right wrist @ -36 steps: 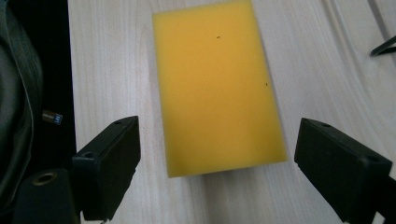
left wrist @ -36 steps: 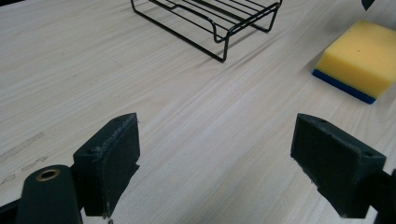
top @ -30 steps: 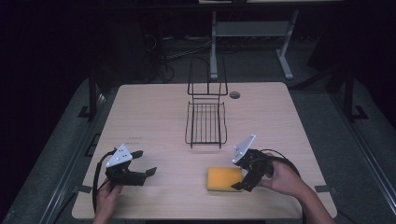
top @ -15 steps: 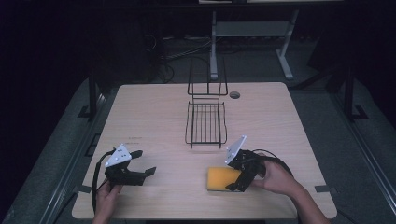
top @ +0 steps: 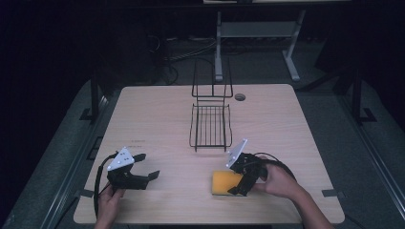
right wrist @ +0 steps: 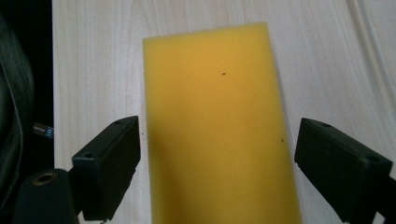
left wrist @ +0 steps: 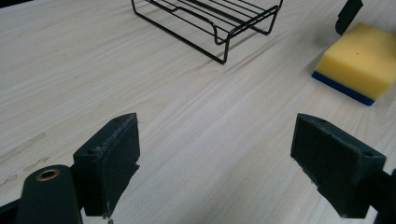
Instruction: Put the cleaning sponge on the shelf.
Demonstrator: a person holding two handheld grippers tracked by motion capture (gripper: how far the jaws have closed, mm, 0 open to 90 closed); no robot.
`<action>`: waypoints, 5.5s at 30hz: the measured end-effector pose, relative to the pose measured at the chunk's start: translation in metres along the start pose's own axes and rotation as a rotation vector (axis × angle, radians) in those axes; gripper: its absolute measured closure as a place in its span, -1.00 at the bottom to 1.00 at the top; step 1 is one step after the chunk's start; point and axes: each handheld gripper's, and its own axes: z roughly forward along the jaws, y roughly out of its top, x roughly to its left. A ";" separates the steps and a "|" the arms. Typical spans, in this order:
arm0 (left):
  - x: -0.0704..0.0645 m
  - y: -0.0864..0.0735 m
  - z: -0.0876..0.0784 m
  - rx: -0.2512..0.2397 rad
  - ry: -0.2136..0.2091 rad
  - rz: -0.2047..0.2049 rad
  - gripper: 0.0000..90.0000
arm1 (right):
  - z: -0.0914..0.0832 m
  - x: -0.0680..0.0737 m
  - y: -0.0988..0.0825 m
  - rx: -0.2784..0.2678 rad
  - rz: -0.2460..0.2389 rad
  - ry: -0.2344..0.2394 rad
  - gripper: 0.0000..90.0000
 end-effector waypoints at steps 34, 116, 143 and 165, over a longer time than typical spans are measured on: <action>0.000 0.000 0.000 -0.001 0.004 0.003 -0.67 | 0.022 0.002 -0.001 0.051 -0.021 -0.002 -0.62; 0.003 0.000 -0.003 -0.020 0.016 0.000 -0.67 | -0.025 -0.043 0.055 0.014 -0.061 -0.009 -0.52; 0.004 0.002 0.000 -0.023 0.018 0.011 -0.67 | -0.021 -0.072 0.078 0.051 -0.061 0.005 -0.52; 0.006 0.001 -0.001 -0.028 0.021 0.008 -0.67 | -0.015 -0.093 0.082 0.062 -0.042 0.021 -0.52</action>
